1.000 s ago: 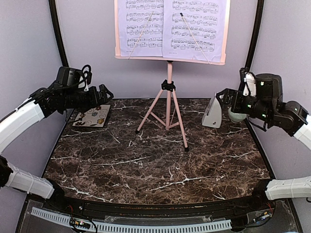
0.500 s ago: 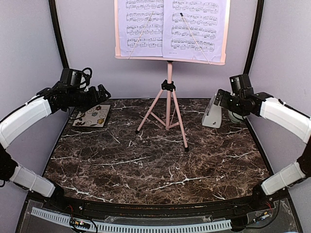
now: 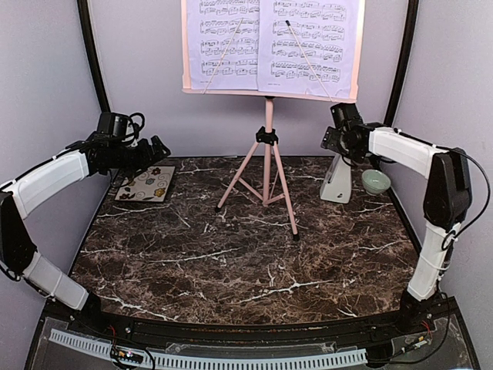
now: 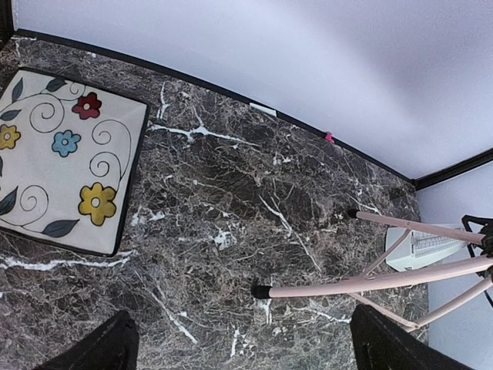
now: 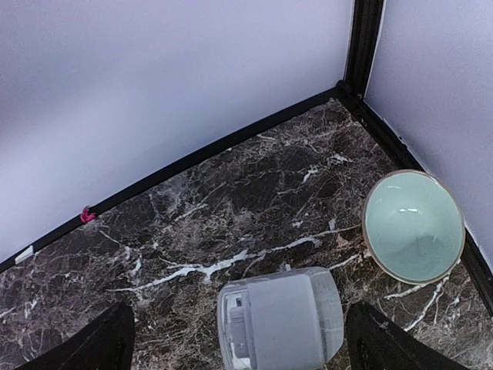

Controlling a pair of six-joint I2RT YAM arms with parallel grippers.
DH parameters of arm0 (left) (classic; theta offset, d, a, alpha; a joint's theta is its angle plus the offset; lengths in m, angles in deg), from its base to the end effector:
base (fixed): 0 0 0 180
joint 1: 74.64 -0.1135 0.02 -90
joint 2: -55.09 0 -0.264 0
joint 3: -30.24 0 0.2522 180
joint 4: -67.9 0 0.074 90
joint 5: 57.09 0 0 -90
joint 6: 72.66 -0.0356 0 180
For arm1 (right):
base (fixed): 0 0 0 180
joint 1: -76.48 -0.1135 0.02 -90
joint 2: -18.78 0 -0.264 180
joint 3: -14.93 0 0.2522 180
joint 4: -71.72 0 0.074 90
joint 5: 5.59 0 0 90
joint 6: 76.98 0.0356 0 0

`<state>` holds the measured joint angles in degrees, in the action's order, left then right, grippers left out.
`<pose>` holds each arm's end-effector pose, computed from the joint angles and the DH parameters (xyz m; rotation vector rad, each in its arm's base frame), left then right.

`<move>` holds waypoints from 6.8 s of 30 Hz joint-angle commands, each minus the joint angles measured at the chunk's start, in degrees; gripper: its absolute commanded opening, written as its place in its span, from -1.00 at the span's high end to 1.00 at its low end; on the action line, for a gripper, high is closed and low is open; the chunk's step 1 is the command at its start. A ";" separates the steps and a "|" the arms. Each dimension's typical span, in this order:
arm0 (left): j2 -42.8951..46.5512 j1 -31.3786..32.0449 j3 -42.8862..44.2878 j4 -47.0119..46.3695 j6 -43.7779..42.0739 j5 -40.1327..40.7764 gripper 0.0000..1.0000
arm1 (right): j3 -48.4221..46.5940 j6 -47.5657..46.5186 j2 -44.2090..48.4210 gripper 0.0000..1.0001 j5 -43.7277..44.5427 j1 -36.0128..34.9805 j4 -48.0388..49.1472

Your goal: Set up the instrument practice props

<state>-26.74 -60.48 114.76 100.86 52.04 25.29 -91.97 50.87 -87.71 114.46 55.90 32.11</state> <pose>0.3176 -0.0850 0.3316 -0.3039 2.1405 -0.6440 0.4073 0.1339 0.3022 0.5889 2.0674 -0.0054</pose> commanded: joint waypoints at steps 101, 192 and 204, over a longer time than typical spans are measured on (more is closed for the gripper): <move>32.42 17.56 -39.22 -19.50 -10.06 -19.01 -0.70 | 21.56 -47.39 17.07 0.76 -50.20 -39.93 22.53; 34.27 18.59 -33.25 -5.69 -21.95 -19.95 -0.38 | 10.42 -55.32 18.72 0.39 -37.89 -44.11 -7.46; 28.07 30.54 -29.40 2.05 -47.24 -23.68 -0.43 | 31.69 -56.52 29.56 0.54 -41.99 -44.03 16.24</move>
<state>3.16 -34.23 83.50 98.19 18.95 4.22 -61.11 -4.39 -62.08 74.92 11.93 34.08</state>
